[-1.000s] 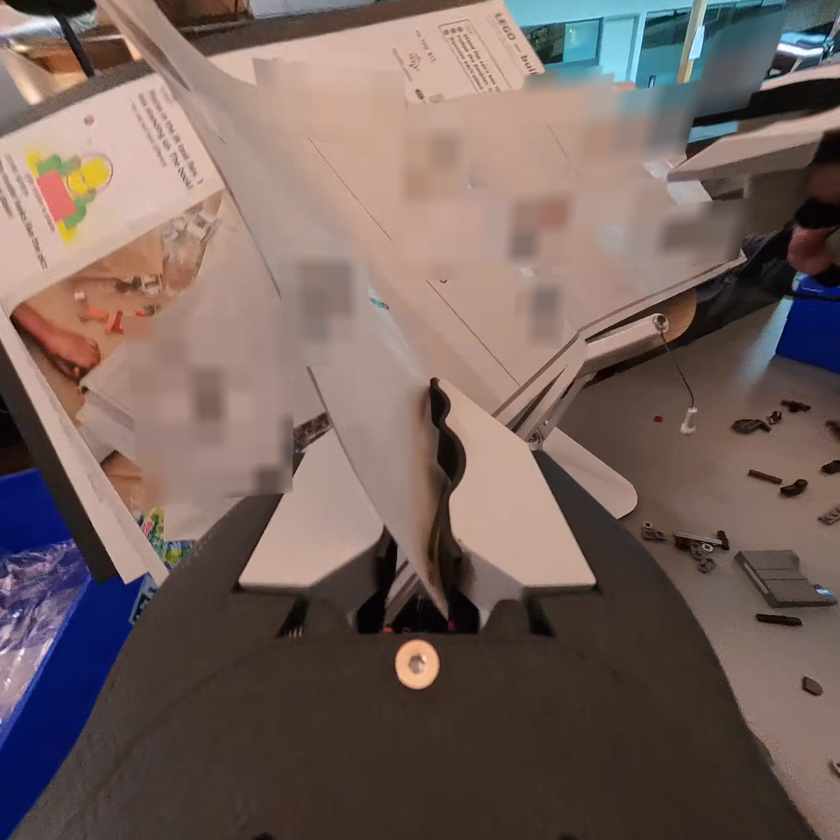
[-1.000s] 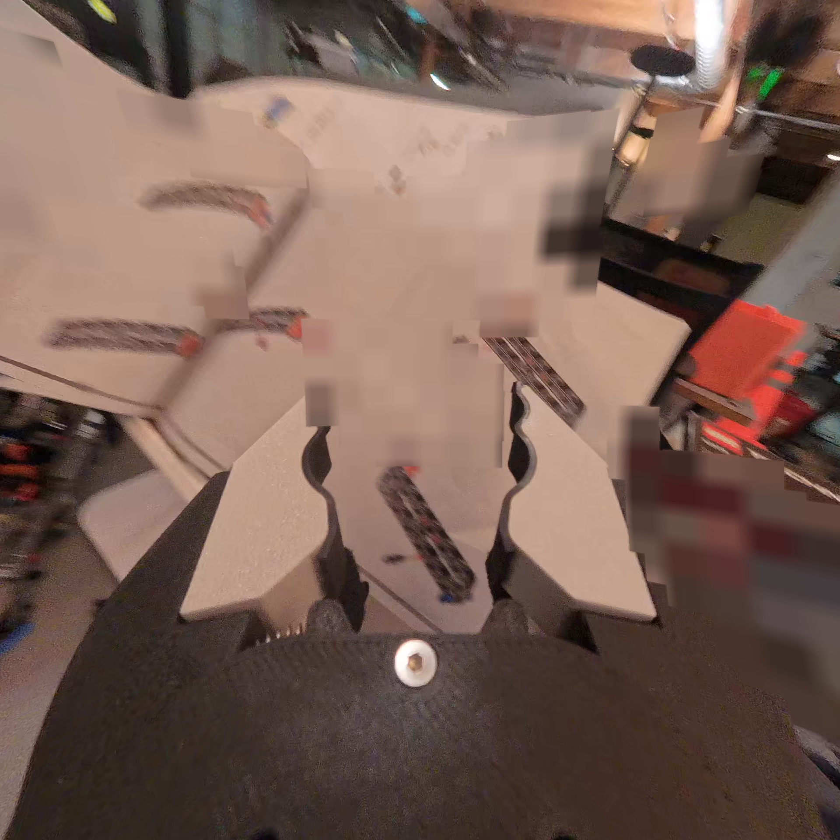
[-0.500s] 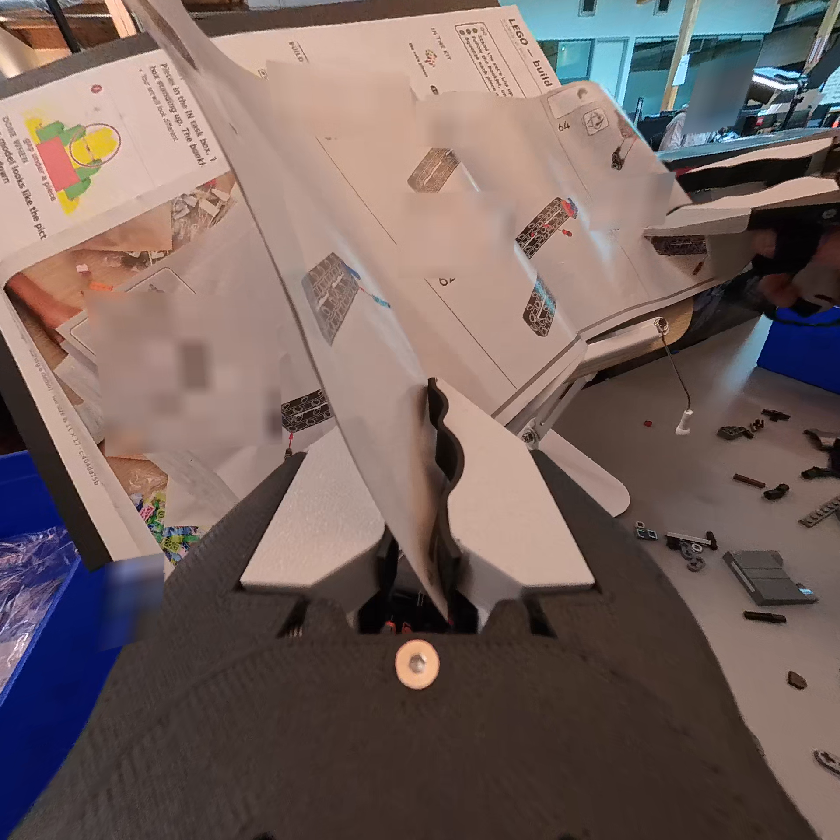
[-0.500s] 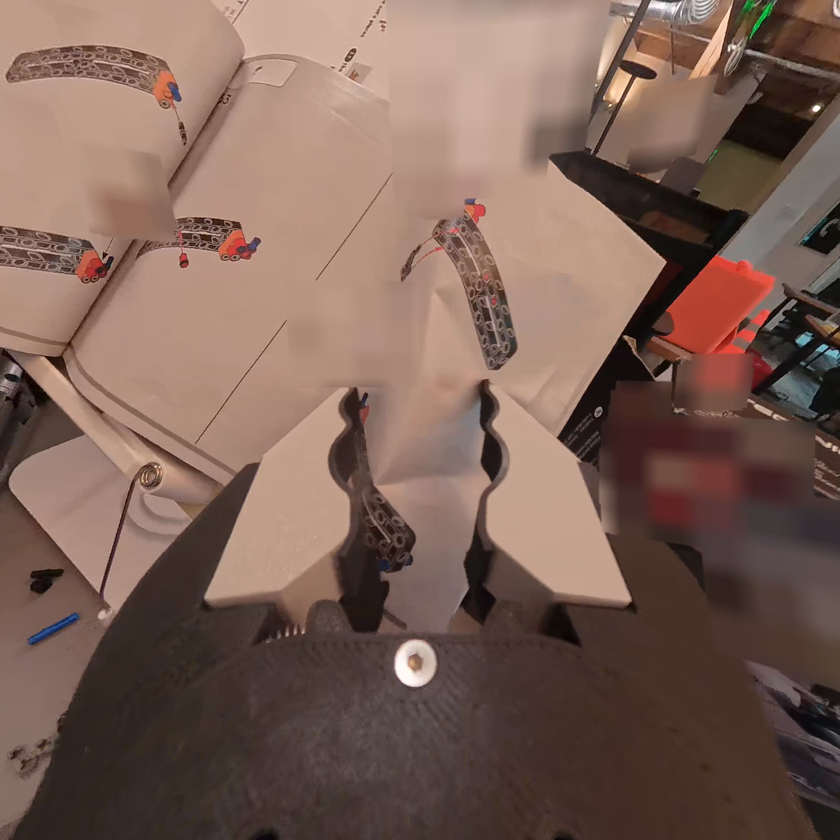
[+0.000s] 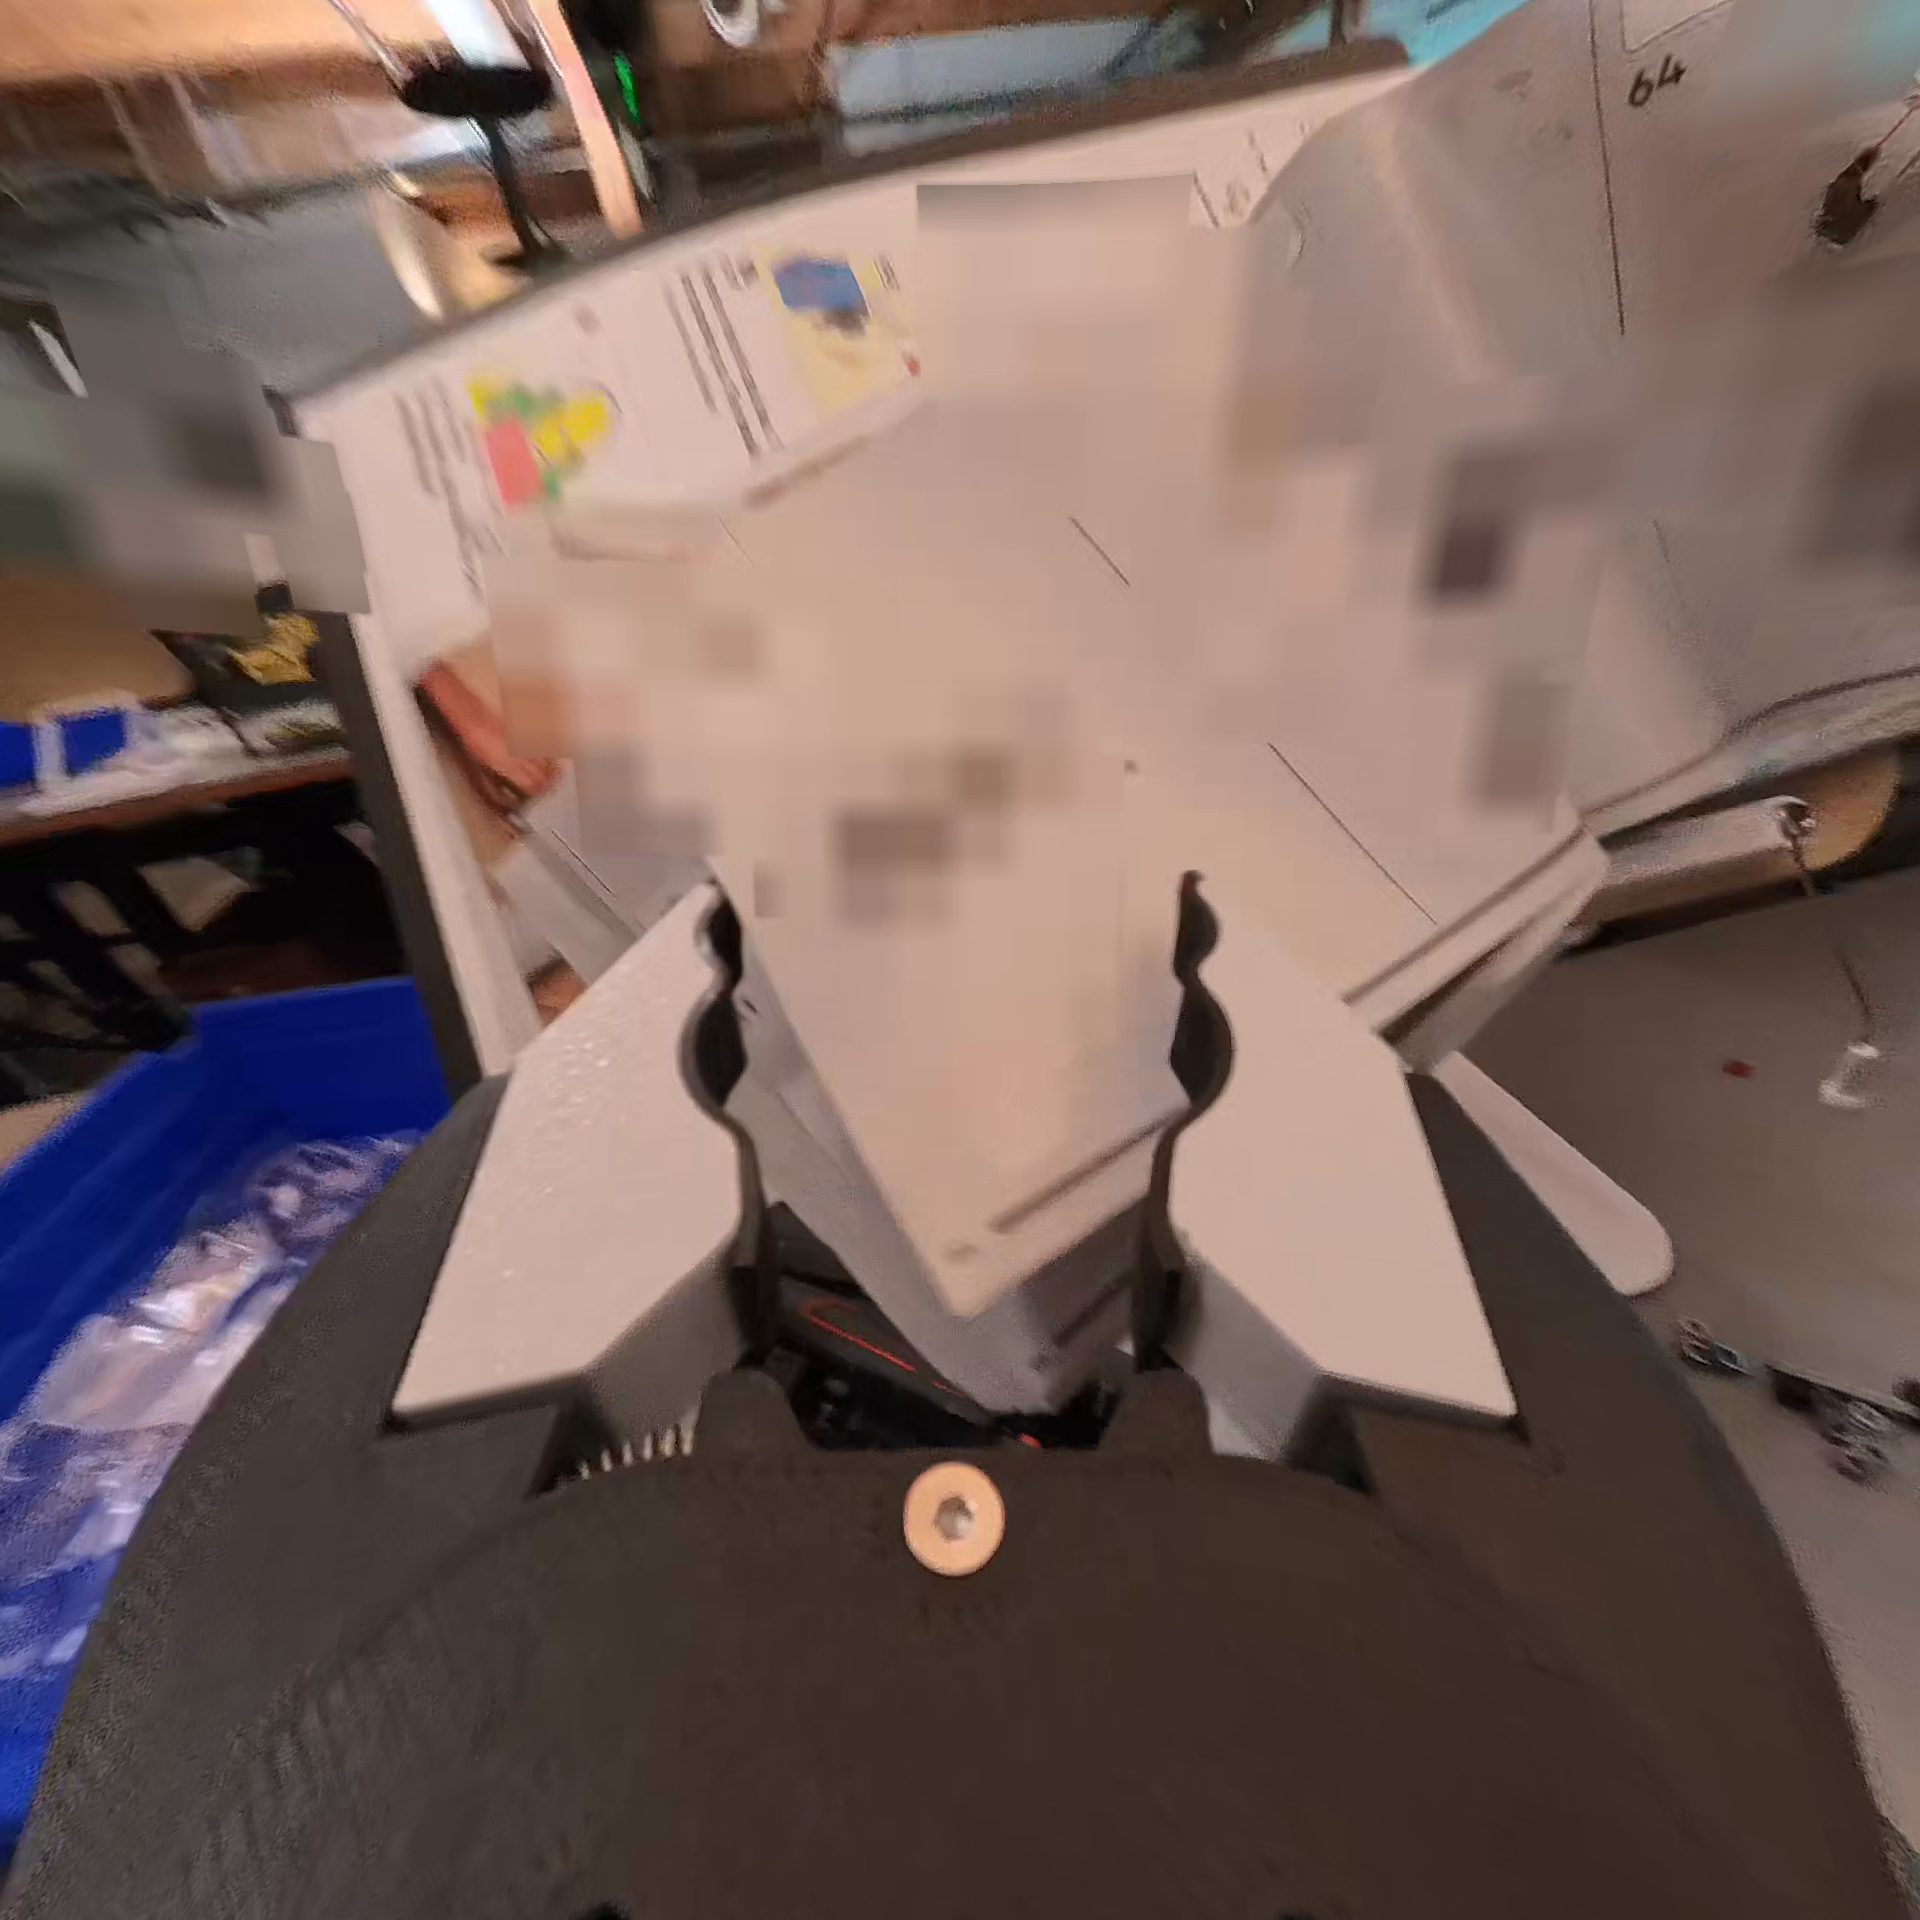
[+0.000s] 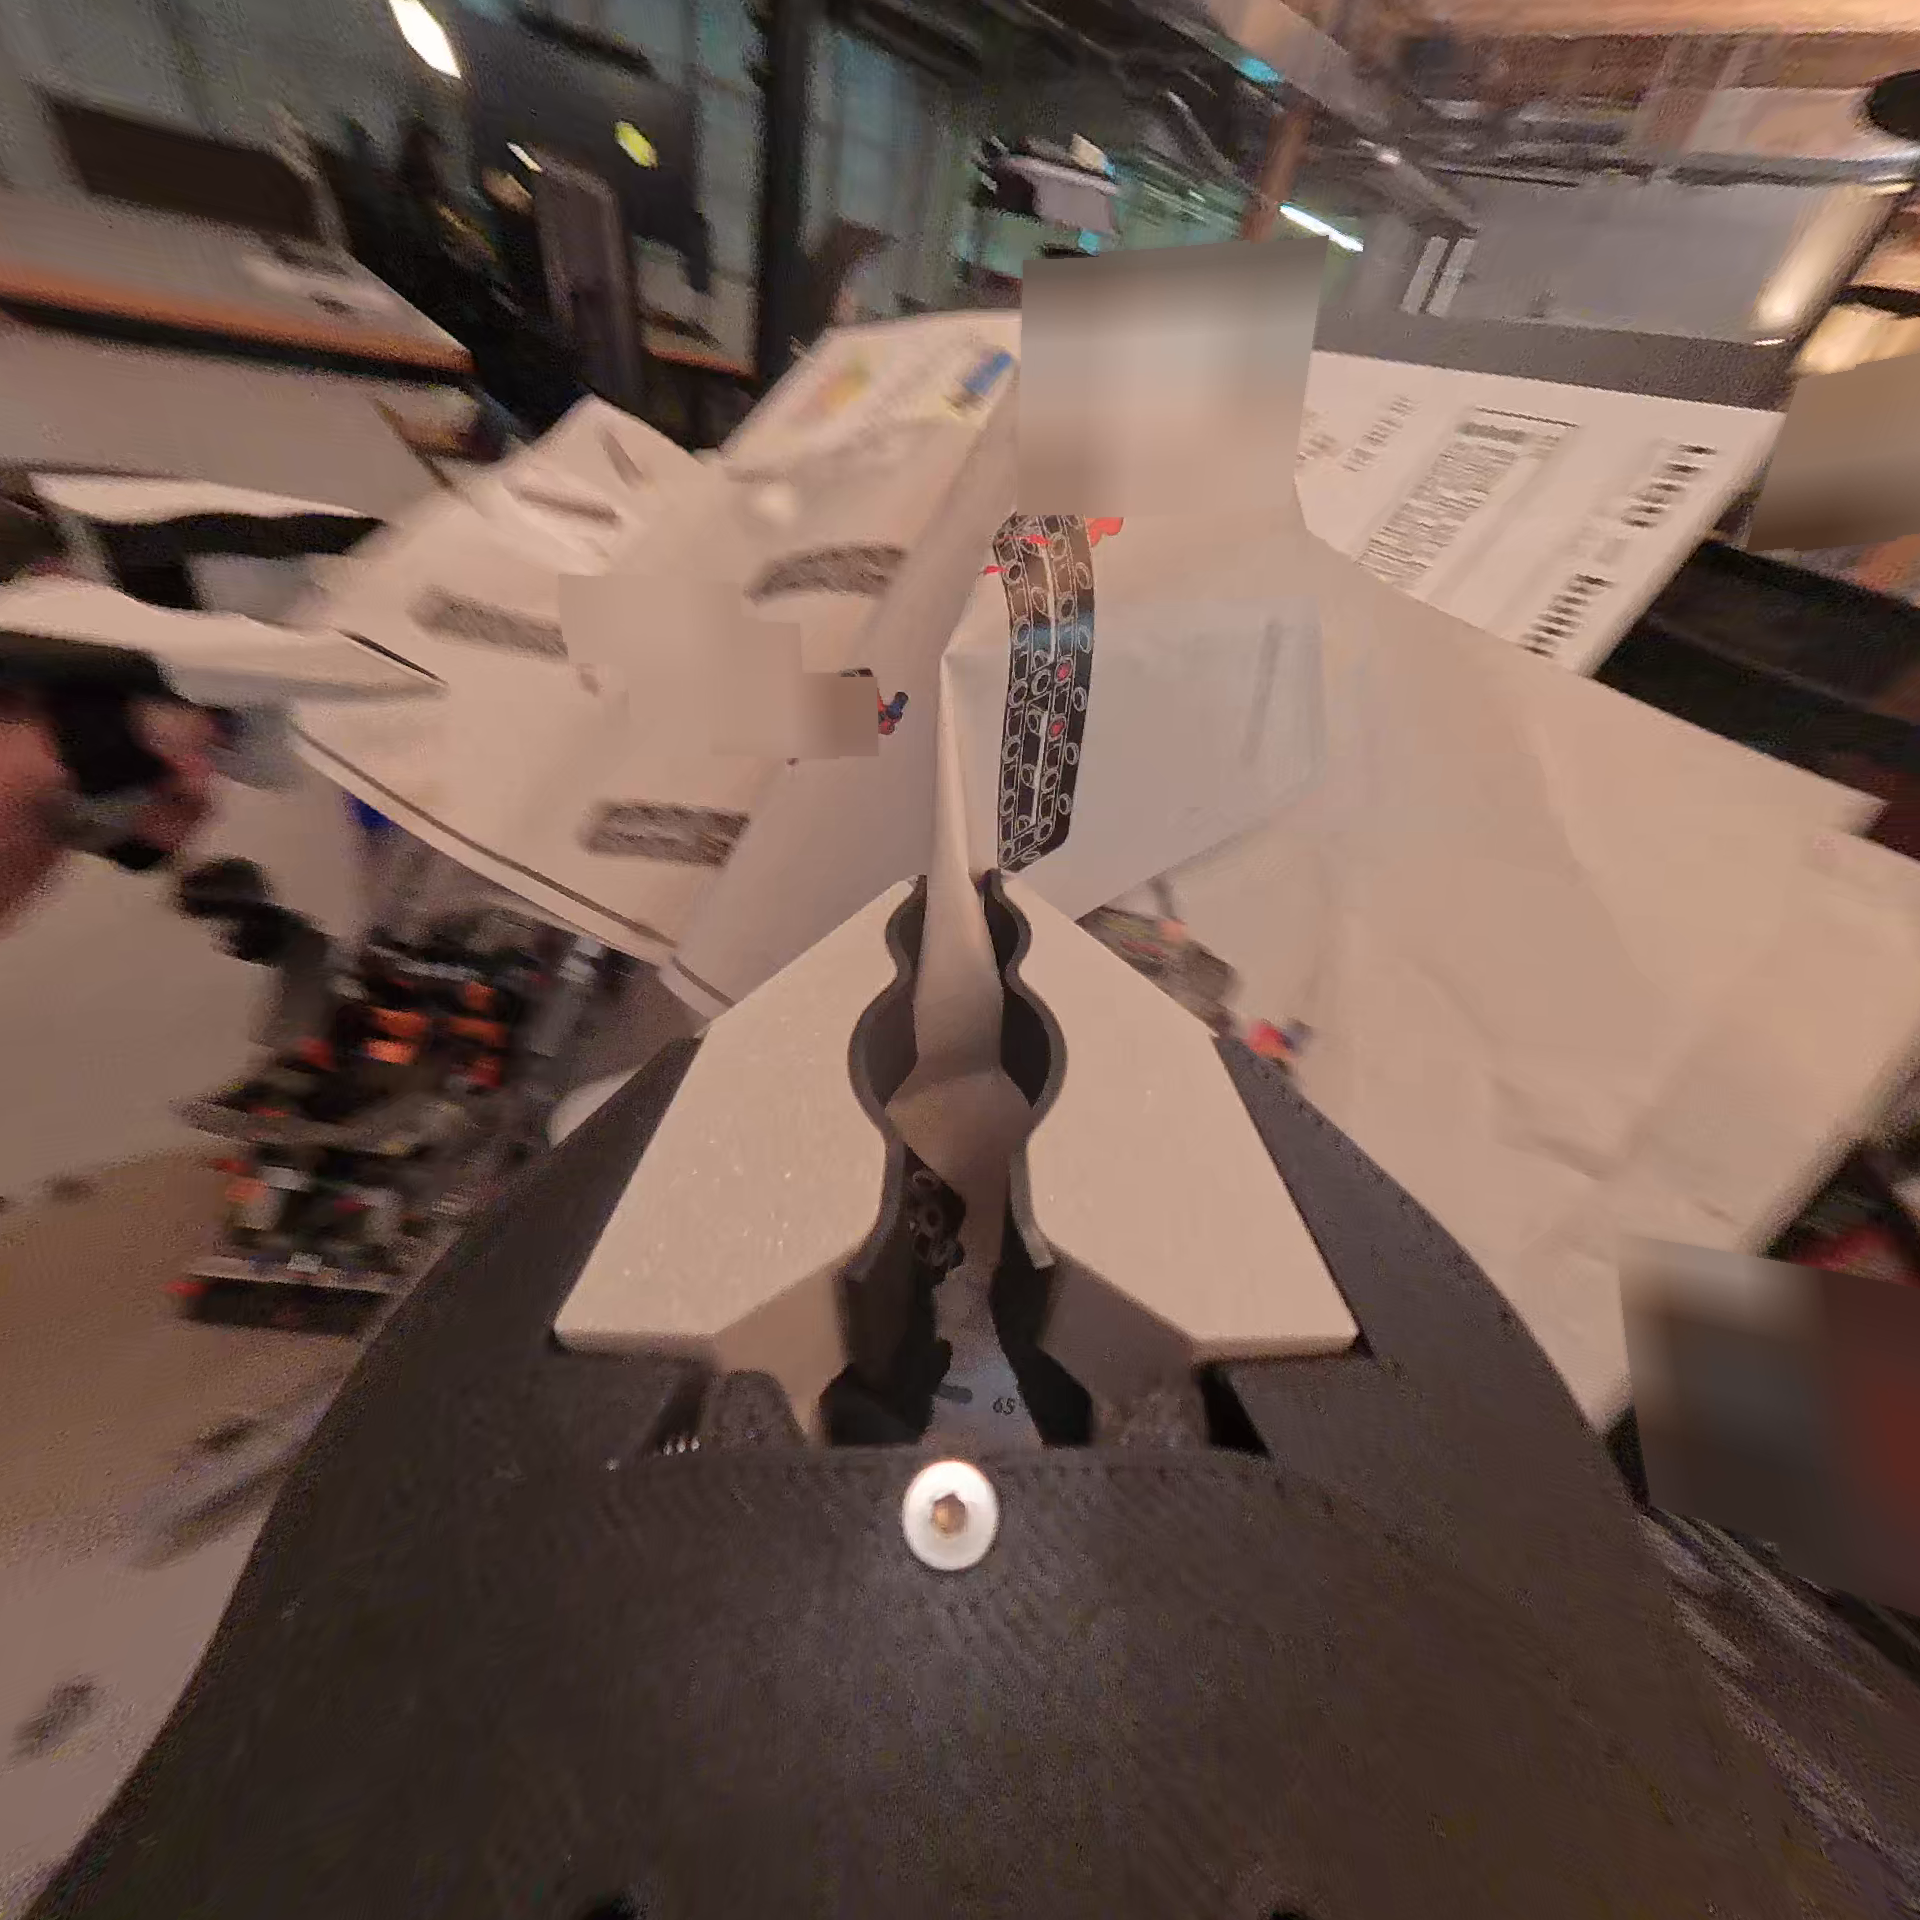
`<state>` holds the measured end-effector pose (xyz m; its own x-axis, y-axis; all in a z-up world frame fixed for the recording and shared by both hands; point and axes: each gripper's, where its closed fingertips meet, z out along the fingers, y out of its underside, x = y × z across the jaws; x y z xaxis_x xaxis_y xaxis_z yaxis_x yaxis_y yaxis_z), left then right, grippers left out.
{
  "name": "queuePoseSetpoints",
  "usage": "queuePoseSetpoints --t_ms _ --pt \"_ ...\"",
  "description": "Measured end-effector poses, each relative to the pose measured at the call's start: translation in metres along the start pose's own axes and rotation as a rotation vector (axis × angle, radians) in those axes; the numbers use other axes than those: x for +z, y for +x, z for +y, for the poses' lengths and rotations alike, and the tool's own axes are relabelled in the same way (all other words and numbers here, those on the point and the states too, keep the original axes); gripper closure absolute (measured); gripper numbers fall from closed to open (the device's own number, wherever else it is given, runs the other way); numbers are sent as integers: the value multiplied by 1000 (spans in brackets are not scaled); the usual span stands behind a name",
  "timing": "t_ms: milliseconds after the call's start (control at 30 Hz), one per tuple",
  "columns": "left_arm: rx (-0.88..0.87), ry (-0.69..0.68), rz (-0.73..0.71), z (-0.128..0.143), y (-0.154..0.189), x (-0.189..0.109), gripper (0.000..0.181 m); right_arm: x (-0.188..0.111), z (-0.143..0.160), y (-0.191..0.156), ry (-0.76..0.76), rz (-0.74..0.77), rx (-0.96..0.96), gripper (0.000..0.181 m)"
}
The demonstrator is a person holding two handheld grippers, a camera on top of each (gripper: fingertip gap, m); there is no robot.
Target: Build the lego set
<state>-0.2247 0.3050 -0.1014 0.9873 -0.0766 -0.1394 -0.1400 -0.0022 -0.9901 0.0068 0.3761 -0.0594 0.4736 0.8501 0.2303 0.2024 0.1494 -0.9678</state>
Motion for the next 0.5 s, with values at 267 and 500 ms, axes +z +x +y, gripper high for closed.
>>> queuePoseSetpoints --t_ms 267,500 --pt "546 26 142 -30 109 -7 45 21 -32 -114 102 -395 223 154" --pt "476 -25 72 -7 105 11 104 10 -44 -152 159 -583 180 121"
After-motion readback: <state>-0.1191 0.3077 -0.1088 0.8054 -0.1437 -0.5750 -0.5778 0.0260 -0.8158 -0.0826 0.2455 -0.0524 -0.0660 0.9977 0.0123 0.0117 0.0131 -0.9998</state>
